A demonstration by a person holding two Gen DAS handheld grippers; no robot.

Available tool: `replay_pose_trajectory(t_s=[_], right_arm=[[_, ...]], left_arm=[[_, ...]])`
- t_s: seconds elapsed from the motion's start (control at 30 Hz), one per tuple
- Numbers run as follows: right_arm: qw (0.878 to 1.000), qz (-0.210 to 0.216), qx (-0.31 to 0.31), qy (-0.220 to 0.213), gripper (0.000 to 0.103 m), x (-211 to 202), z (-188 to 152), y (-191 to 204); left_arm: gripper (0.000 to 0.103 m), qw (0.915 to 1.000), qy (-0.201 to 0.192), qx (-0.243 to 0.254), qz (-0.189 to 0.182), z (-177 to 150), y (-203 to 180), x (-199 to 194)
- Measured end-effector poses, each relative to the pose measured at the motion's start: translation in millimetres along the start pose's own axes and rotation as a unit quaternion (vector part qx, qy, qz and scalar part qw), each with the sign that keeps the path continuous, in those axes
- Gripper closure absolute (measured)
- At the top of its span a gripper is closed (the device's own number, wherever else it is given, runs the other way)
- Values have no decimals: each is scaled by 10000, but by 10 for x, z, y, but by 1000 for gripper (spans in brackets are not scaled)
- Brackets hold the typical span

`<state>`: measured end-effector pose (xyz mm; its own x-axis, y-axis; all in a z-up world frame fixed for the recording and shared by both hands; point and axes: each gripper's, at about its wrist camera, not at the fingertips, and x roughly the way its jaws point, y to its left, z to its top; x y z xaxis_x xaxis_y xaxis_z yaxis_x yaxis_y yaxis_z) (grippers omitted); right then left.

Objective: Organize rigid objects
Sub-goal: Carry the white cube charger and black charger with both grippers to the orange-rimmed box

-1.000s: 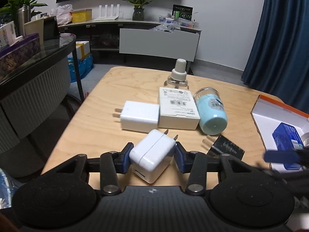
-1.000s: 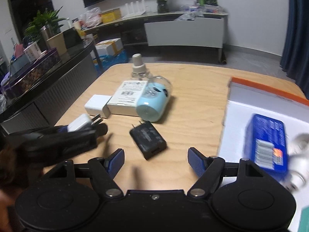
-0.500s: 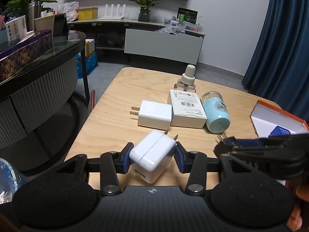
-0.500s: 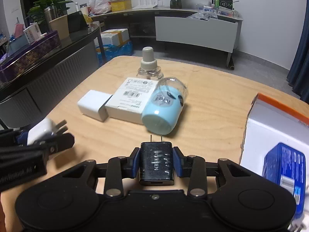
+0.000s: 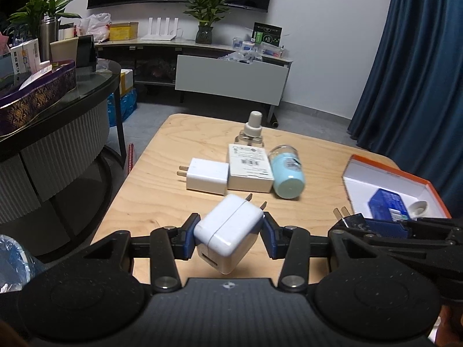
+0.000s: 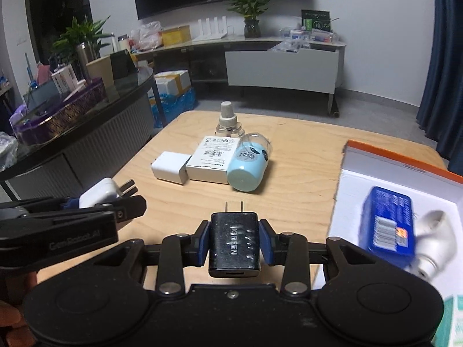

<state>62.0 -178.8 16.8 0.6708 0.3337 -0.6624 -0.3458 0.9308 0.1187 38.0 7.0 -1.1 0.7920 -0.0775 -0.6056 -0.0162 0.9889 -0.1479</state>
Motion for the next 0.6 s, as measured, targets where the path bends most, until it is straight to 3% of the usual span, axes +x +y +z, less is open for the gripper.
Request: replay_pose_trajectory(t_s=[0.6], right_arm=[[9986, -206, 236, -420, 59, -734, -216, 5]], left_arm=[[58, 9997, -126, 70, -211, -129, -218, -482]])
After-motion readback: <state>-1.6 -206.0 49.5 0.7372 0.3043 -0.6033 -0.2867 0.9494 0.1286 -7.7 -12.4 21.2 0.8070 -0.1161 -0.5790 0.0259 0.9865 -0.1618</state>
